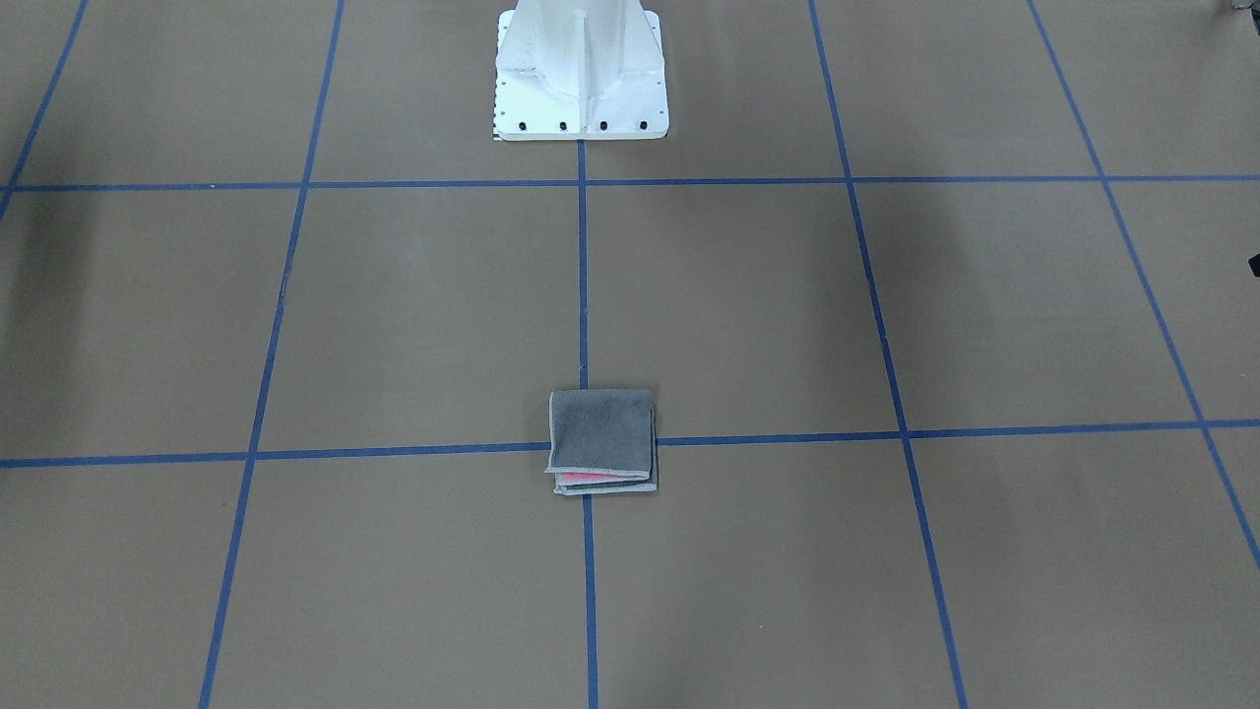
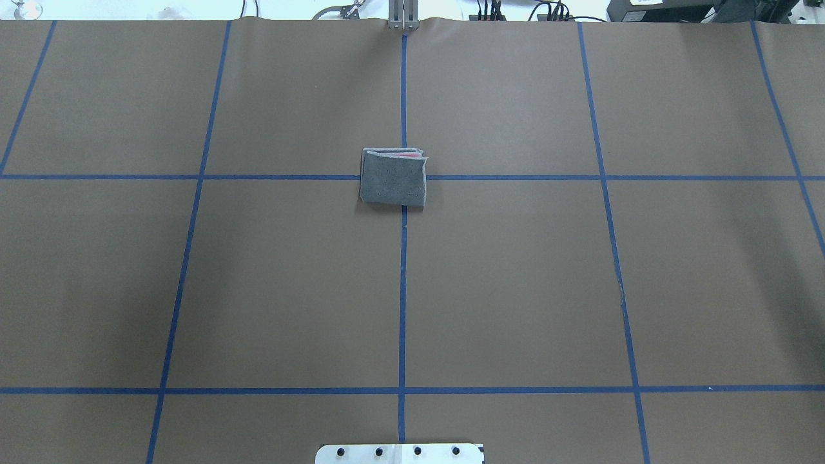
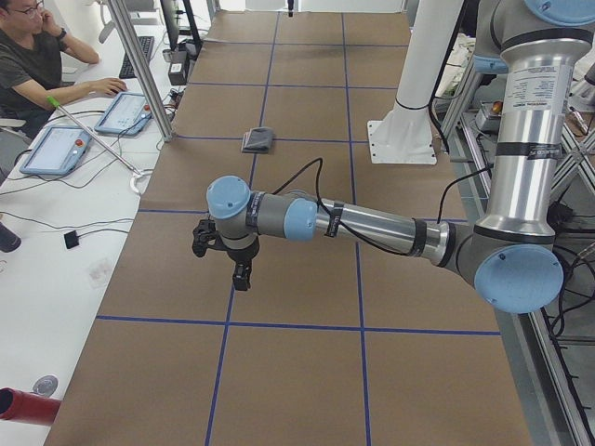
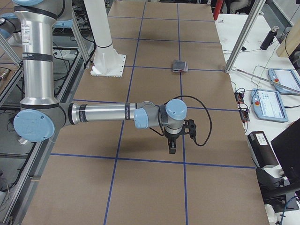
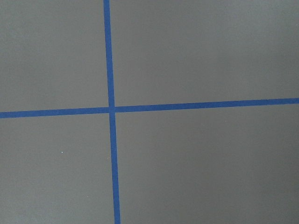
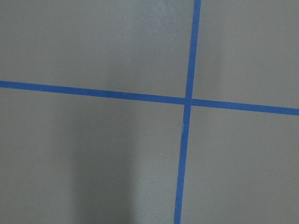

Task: Fold towel twice with both arms

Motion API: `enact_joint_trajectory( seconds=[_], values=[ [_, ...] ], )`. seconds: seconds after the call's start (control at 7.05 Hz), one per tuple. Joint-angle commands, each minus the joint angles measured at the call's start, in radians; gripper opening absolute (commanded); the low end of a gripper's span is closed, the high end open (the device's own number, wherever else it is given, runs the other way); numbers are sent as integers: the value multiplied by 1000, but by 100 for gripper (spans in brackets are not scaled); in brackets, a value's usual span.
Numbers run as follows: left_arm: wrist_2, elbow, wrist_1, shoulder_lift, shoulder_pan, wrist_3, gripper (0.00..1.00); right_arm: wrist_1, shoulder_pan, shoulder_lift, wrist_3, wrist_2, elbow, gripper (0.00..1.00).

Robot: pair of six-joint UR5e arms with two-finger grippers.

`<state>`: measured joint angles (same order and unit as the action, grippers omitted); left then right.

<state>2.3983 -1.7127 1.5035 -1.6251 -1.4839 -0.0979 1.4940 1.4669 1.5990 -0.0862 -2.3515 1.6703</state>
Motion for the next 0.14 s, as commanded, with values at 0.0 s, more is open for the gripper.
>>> enact_joint_trajectory(
  seconds=[0.0],
  values=[
    [1, -2, 1, -13, 2, -2, 100, -6, -2, -2, -6, 4, 3, 100]
  ],
)
